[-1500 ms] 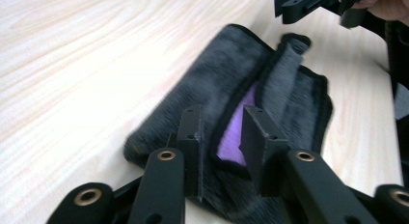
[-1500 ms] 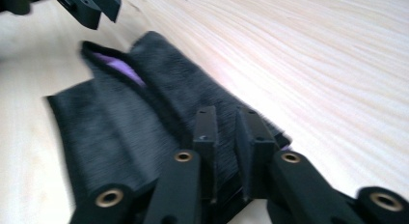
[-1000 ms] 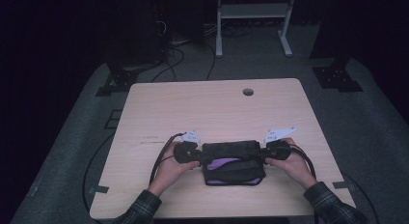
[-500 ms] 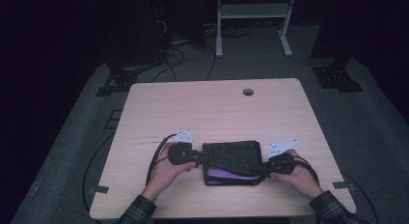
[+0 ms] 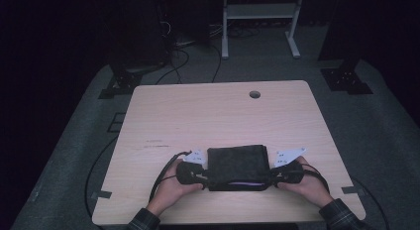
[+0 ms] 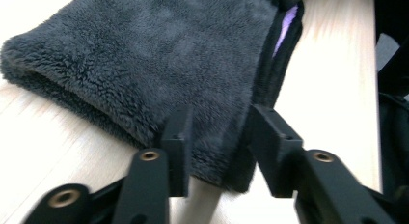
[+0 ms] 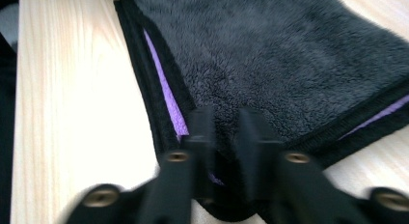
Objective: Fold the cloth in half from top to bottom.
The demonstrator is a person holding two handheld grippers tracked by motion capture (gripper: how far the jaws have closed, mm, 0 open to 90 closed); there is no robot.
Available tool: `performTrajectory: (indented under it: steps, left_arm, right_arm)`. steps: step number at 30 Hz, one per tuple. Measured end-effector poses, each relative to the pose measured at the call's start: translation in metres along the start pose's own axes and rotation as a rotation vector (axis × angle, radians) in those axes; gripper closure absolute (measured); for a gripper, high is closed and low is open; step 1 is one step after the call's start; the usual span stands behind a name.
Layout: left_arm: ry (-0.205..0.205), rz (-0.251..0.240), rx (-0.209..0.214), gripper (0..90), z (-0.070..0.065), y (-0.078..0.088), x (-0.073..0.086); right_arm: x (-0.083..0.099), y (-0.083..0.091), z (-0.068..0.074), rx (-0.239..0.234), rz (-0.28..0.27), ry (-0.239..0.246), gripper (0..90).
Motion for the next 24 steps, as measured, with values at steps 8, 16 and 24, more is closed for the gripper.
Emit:
performTrajectory:
  steps: [8, 16, 24]
  left_arm:
    - [0.032, -0.060, -0.161, 33.0, 0.012, 0.031, 0.011]
    - [0.078, -0.051, -0.333, 18.9, 0.031, 0.058, 0.034]
    - [0.123, -0.016, -0.411, 16.0, 0.040, 0.077, 0.069]
  right_arm:
    - [0.008, 0.016, -0.017, 0.113, -0.087, -0.080, 43.4]
    - [0.028, 0.036, -0.031, 0.238, -0.093, -0.164, 30.2]
    - [0.050, 0.046, -0.040, 0.314, -0.053, -0.212, 26.5]
Point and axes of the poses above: each handheld gripper's, and its own axes: y roughly backward along the jaws, x roughly out of its underside, z roughly to its left, the point moved 2 cm from there along -y, roughly forward along the jaws, and after that the axes turned 1 degree about z, right-handed, at the moved point
